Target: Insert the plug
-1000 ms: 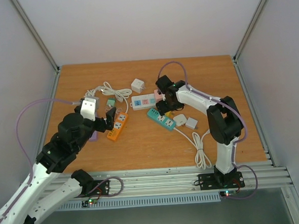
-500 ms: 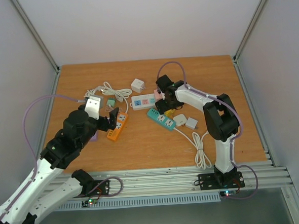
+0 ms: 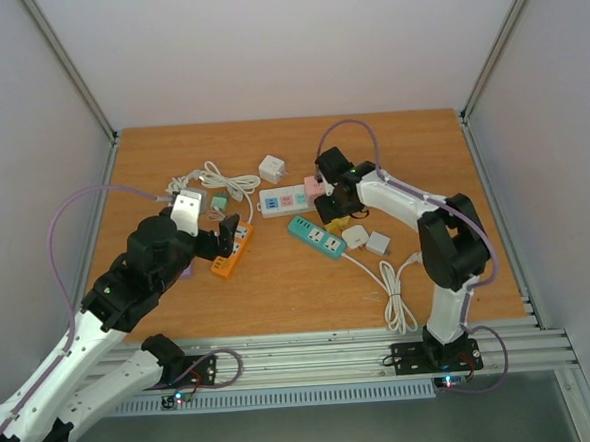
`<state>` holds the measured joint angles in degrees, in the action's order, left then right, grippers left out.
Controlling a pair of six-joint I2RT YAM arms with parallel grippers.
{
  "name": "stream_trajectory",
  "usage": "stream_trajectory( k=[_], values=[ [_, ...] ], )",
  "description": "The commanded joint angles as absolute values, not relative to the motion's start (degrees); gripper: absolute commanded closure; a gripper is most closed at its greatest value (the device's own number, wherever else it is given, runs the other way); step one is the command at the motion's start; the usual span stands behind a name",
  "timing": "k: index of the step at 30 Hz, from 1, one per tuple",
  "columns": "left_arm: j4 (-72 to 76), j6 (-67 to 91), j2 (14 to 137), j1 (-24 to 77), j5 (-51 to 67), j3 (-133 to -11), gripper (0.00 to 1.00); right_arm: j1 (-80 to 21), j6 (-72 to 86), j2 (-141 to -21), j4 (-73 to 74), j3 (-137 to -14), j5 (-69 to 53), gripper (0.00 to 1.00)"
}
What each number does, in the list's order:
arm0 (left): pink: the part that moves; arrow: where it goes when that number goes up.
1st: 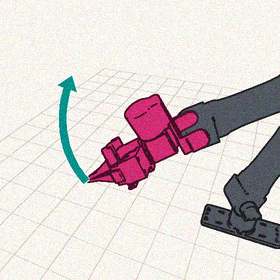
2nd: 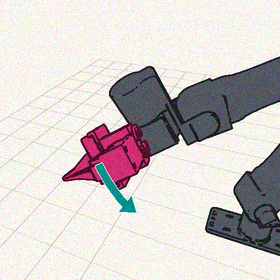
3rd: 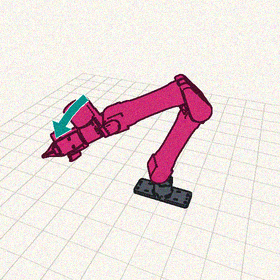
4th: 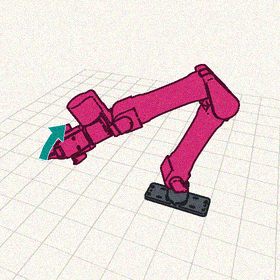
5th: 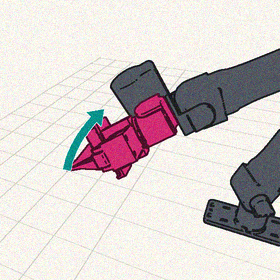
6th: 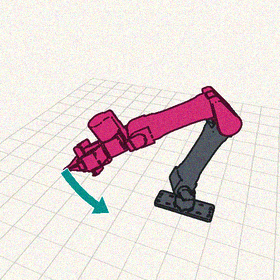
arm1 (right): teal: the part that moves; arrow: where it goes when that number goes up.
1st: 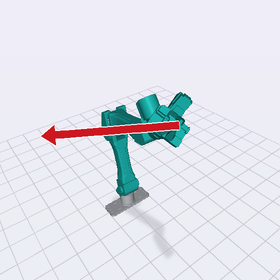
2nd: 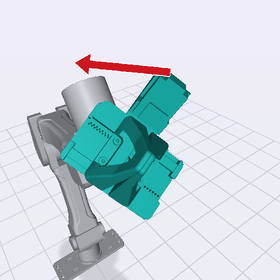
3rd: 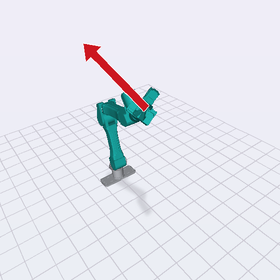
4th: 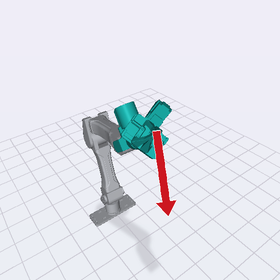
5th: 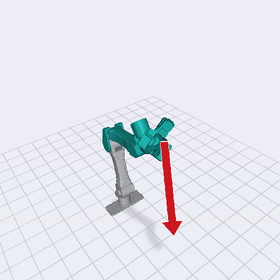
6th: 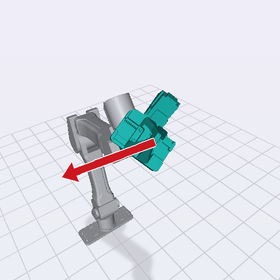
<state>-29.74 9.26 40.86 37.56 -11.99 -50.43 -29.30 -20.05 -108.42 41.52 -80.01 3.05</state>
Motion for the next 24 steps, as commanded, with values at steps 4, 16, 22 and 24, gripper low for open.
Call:
stream_trajectory(
  k=[4, 16, 22, 24],
  values=[
    [-27.1, 15.6, 39.7, 37.4, -3.7, -51.3, 0.01, -29.3, -13.0, -92.0, 35.5, -75.8, -2.6, 0.42],
    [-17.3, 25.3, 41.7, 37.4, 7.4, -48.3, 0.01, -29.4, -0.1, -72.1, 32.0, -70.3, -18.6, 0.42],
    [-9.7, 27.4, 44.6, 37.4, 11.1, -45.8, 0.01, -29.3, 3.7, -68.5, 31.6, -71.0, -22.8, 0.42],
    [-4.6, 28.3, 45.2, 37.4, 12.7, -43.9, 0.0, -29.3, 4.7, -68.2, 31.1, -70.9, -24.1, 0.42]
  ],
)
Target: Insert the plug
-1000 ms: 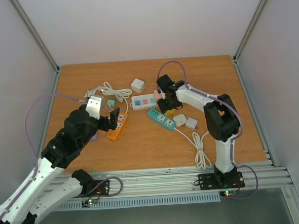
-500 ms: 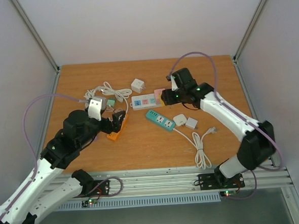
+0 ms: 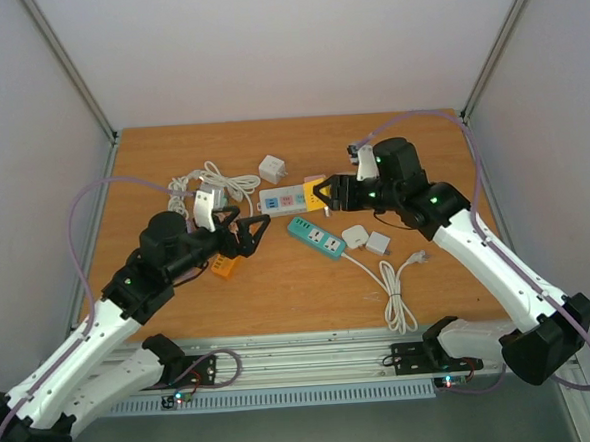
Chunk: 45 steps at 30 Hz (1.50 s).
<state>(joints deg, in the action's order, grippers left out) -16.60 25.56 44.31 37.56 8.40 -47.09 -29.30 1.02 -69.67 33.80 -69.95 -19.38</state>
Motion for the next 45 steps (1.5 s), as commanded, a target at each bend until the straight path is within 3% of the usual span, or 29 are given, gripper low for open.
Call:
stream_trajectory(
  k=[1, 9, 15, 22, 27, 35, 45],
  values=[
    [-2.5, 28.5, 45.7, 37.4, 13.4, -43.3, 0.01, -29.4, 5.3, -67.9, 30.5, -70.5, -24.8, 0.42],
    [5.7, 26.2, 51.6, 37.4, 16.3, -42.6, 0.01, -29.3, 9.4, -66.1, 23.8, -66.3, -26.9, 0.42],
    [12.1, 23.6, 57.7, 37.4, 12.2, -44.3, 0.0, -29.3, 12.7, -70.3, 15.9, -67.4, -26.3, 0.43],
    [11.1, 7.0, 62.9, 36.1, 0.2, -50.6, 0.01, -29.4, 14.2, -74.0, 8.1, -70.7, -19.5, 0.43],
    [2.4, 3.3, 62.8, 34.0, 2.8, -53.3, 0.01, -29.6, 13.8, -76.2, 6.2, -70.8, -18.4, 0.43],
    [10.1, 10.6, 65.0, 33.7, 18.4, -52.1, 0.01, -30.0, 21.4, -79.6, 5.1, -73.1, -23.0, 0.43],
    [13.1, 16.3, 66.8, 36.5, 15.9, -52.0, 0.01, -32.2, 26.2, -78.3, 5.2, -72.3, -22.2, 0.45]
  ],
)
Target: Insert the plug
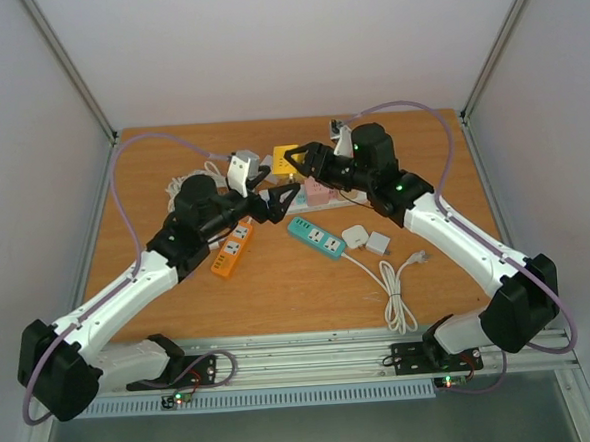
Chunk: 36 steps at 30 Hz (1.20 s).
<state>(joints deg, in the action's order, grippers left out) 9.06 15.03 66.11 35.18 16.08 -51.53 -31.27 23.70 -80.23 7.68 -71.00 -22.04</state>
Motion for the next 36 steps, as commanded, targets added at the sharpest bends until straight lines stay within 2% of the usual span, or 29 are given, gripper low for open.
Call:
stream_trajectory(
  k=[1, 7, 12, 15, 18, 24, 30, 36],
  values=[
    [13.0, 15.9, 66.6, 37.0, 16.0, -51.8, 0.01, -32.4, 25.9, -78.1, 5.6, -73.2, -22.6, 0.45],
    [15.7, 15.7, 65.5, 38.9, 9.0, -47.7, 0.01, -32.7, 26.4, -77.3, 8.1, -75.5, -24.2, 0.45],
    [22.2, 17.1, 68.3, 38.9, 7.0, -47.5, 0.07, -32.9, 29.3, -76.5, 9.2, -75.9, -27.3, 0.44],
    [27.9, 18.6, 70.6, 39.2, 8.4, -47.7, 0.06, -33.4, 28.3, -76.1, 12.0, -76.2, -27.5, 0.44],
    [33.4, 19.4, 72.3, 39.9, 10.1, -47.1, 0.01, -33.6, 26.5, -75.7, 13.6, -75.9, -26.7, 0.43],
    [42.9, 18.8, 74.4, 40.5, 7.3, -43.1, 0.01, -33.7, 25.2, -75.4, 16.1, -75.0, -24.0, 0.43],
    [46.4, 13.9, 77.5, 40.5, 3.4, -43.1, 0.14, -33.8, 26.2, -75.6, 20.5, -75.8, -22.1, 0.44],
    [48.4, 9.9, 80.0, 40.5, 4.9, -43.8, 0.2, -34.0, 26.2, -76.0, 24.5, -76.9, -20.1, 0.43]
  ],
)
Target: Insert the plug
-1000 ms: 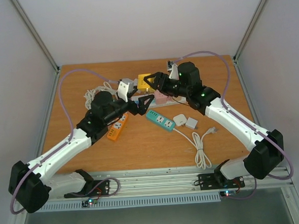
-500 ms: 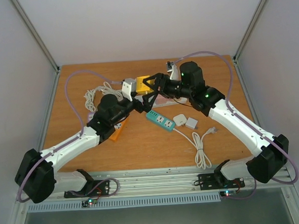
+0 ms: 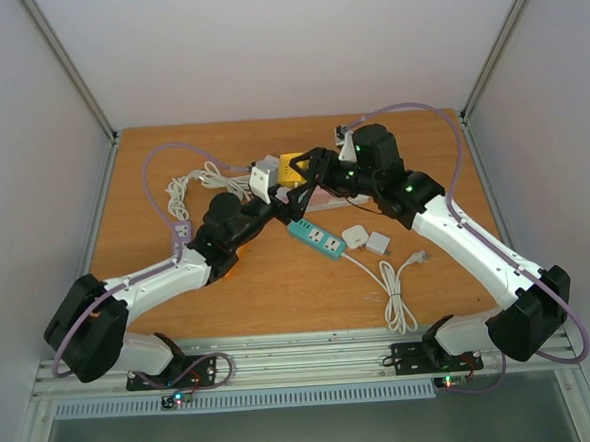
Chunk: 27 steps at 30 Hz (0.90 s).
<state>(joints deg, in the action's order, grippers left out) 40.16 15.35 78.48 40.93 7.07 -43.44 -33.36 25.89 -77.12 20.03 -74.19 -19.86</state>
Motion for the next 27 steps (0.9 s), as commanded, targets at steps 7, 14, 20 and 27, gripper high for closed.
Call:
stream_trajectory(
  k=[7, 14, 20, 27],
  values=[
    [50.2, 7.6, 81.8, 40.5, 5.1, -44.6, 0.07, -34.3, 27.0, -76.7, 26.1, -76.7, -18.6, 0.41],
    [49.7, 8.2, 82.4, 40.5, 6.1, -45.2, 0.13, -34.3, 29.0, -74.9, 20.1, -73.3, -17.5, 0.41],
    [48.9, 8.4, 82.0, 40.4, 9.4, -45.4, 0.4, -34.4, 27.5, -75.3, 22.2, -73.6, -18.5, 0.39],
    [46.9, 0.7, 80.4, 39.9, 17.6, -44.4, 0.44, -33.9, 21.9, -73.0, 28.3, -76.0, -20.3, 0.11]
  ],
)
